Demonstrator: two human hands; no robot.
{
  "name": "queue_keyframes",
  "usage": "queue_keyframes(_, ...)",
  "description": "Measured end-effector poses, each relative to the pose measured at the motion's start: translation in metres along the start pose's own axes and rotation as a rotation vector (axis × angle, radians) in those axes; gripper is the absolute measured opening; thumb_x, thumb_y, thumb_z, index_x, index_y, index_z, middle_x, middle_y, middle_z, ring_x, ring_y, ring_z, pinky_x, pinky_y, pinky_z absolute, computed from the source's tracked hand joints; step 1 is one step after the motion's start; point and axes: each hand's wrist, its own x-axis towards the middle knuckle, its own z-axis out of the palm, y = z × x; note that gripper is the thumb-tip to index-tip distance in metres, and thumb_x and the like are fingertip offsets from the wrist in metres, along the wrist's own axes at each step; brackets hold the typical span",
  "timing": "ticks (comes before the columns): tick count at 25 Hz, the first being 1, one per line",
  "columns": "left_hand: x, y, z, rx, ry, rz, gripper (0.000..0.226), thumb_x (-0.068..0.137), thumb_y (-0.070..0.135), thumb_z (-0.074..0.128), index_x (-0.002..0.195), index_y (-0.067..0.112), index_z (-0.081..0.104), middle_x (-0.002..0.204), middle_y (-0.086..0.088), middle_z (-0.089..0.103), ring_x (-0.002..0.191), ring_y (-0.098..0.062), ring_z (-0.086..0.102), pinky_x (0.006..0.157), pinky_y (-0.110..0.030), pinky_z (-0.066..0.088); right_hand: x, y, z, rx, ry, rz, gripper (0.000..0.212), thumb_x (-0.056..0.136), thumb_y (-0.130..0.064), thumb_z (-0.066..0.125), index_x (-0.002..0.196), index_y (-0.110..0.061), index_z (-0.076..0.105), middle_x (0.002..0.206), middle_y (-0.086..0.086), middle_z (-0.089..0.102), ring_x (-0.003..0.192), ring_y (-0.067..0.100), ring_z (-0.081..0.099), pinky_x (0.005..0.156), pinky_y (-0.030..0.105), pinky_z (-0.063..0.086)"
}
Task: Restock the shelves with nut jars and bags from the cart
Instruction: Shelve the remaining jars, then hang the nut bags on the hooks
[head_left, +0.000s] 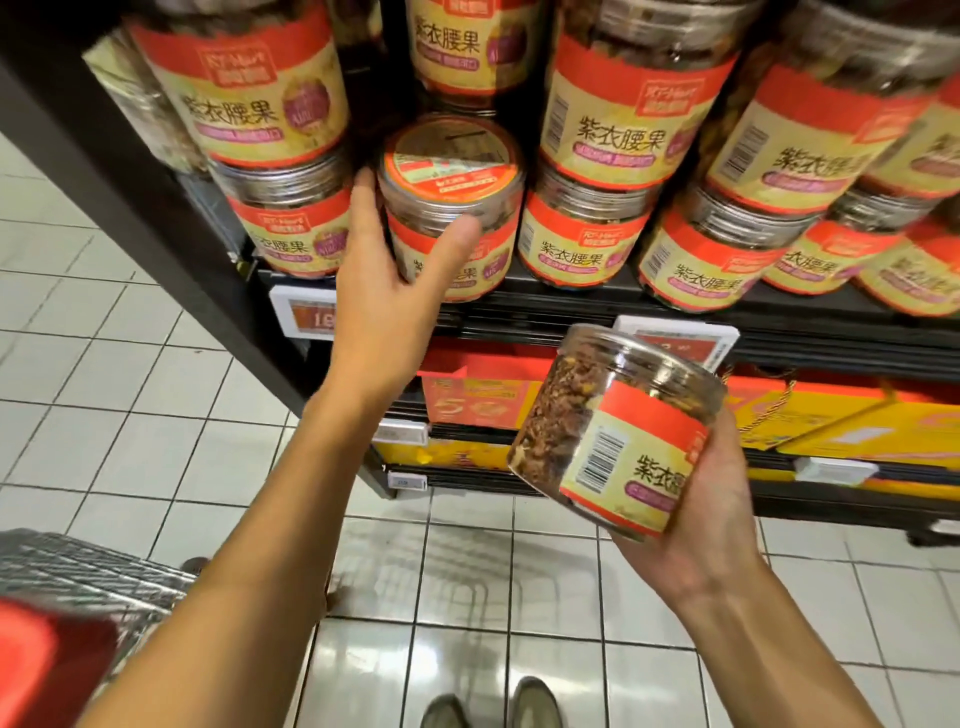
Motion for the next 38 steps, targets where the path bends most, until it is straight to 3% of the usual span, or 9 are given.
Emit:
queue_keyframes(4, -0.057, 0.013, -0.012, -0.179, 0.230, -0.191, 0.041, 0.097, 0.042, 0.037, 0.107, 0.014, 0.065, 0.110, -0.008, 0.068, 0.107, -0.017, 0.063, 0.095, -0.034, 0.048, 0.002, -0.010, 0.024, -0.130, -0.009, -0.117, 0.060, 0.094, -0.056, 0.028, 0.063, -0.034, 0.074, 0.072, -0.008, 0.073, 0.068, 0.009, 0.071, 0.062, 0.028, 0.058)
queue_keyframes(7, -0.073, 0.044, -0.010, -0.332, -0.025, -0.325, 0.050, 0.092, 0.055, 0.033, 0.100, 0.023, 0.070, 0.098, 0.002, 0.074, 0.097, -0.010, 0.068, 0.082, -0.022, 0.052, 0.004, -0.015, 0.056, -0.348, -0.008, -0.259, 0.057, 0.095, -0.057, 0.027, 0.070, -0.038, 0.074, 0.076, -0.014, 0.074, 0.076, 0.003, 0.070, 0.079, 0.033, 0.056)
queue_keyframes(9, -0.073, 0.065, -0.004, -0.289, -0.177, -0.228, 0.065, 0.080, 0.066, 0.035, 0.118, 0.021, 0.063, 0.109, 0.006, 0.070, 0.107, -0.008, 0.064, 0.093, -0.026, 0.049, 0.000, -0.011, 0.070, -0.410, -0.192, -0.326, 0.058, 0.096, -0.058, 0.020, 0.102, -0.029, 0.070, 0.096, -0.010, 0.074, 0.093, 0.006, 0.069, 0.085, 0.032, 0.055)
queue_keyframes(13, -0.057, 0.076, -0.007, -0.291, 0.128, -0.136, 0.074, 0.068, 0.065, 0.047, 0.116, 0.009, 0.057, 0.101, 0.005, 0.070, 0.100, -0.011, 0.066, 0.090, -0.037, 0.052, -0.022, -0.008, 0.083, -0.373, -0.566, -0.366, 0.069, 0.090, -0.057, 0.013, 0.131, -0.016, 0.050, 0.127, -0.004, 0.062, 0.117, 0.005, 0.057, 0.088, 0.016, 0.049)
queue_keyframes(20, -0.040, 0.089, -0.023, -0.443, 0.261, -0.076, 0.062, 0.076, 0.062, 0.042, 0.108, 0.011, 0.059, 0.108, -0.007, 0.069, 0.103, -0.020, 0.065, 0.090, -0.040, 0.052, -0.061, 0.016, 0.071, -0.950, -0.214, -0.991, 0.047, 0.095, -0.041, 0.028, 0.118, -0.015, 0.060, 0.124, -0.003, 0.060, 0.119, 0.001, 0.052, 0.099, 0.016, 0.039)
queue_keyframes(27, -0.003, 0.094, -0.015, -0.543, 0.042, 0.002, 0.070, 0.094, 0.049, 0.014, 0.141, 0.001, 0.035, 0.139, -0.017, 0.049, 0.127, -0.022, 0.051, 0.105, -0.037, 0.043, -0.026, -0.003, 0.091, -0.722, -0.329, -0.810, 0.043, 0.086, -0.052, 0.029, 0.122, -0.037, 0.047, 0.141, -0.007, 0.047, 0.132, -0.002, 0.037, 0.113, 0.031, 0.030)
queue_keyframes(31, 0.017, 0.073, -0.010, -0.299, -0.034, -0.133, 0.066, 0.096, 0.055, 0.012, 0.145, 0.017, 0.033, 0.146, 0.004, 0.043, 0.133, -0.006, 0.040, 0.113, -0.031, 0.031, 0.011, -0.013, 0.096, -0.770, -0.315, -0.730, 0.060, 0.090, -0.051, 0.028, 0.139, -0.018, 0.039, 0.149, -0.005, 0.036, 0.137, -0.002, 0.029, 0.117, 0.031, 0.024)
queue_keyframes(35, 0.019, 0.064, -0.017, -0.345, -0.192, -0.066, 0.042, 0.098, 0.046, 0.008, 0.117, 0.041, 0.045, 0.109, 0.034, 0.057, 0.104, 0.019, 0.052, 0.085, -0.003, 0.042, 0.029, -0.020, 0.097, -0.807, -0.289, -0.715, 0.060, 0.091, -0.045, 0.026, 0.140, -0.013, 0.039, 0.147, -0.005, 0.038, 0.136, -0.001, 0.030, 0.117, 0.030, 0.022)
queue_keyframes(38, 0.003, 0.046, -0.020, -0.345, -0.171, -0.041, 0.047, 0.100, 0.043, 0.007, 0.136, 0.034, 0.035, 0.137, 0.026, 0.043, 0.126, 0.013, 0.038, 0.108, -0.013, 0.030, 0.031, -0.019, 0.093, -0.824, -0.250, -0.748, 0.059, 0.091, -0.046, 0.027, 0.136, -0.012, 0.045, 0.141, -0.007, 0.046, 0.132, -0.002, 0.037, 0.113, 0.021, 0.027)
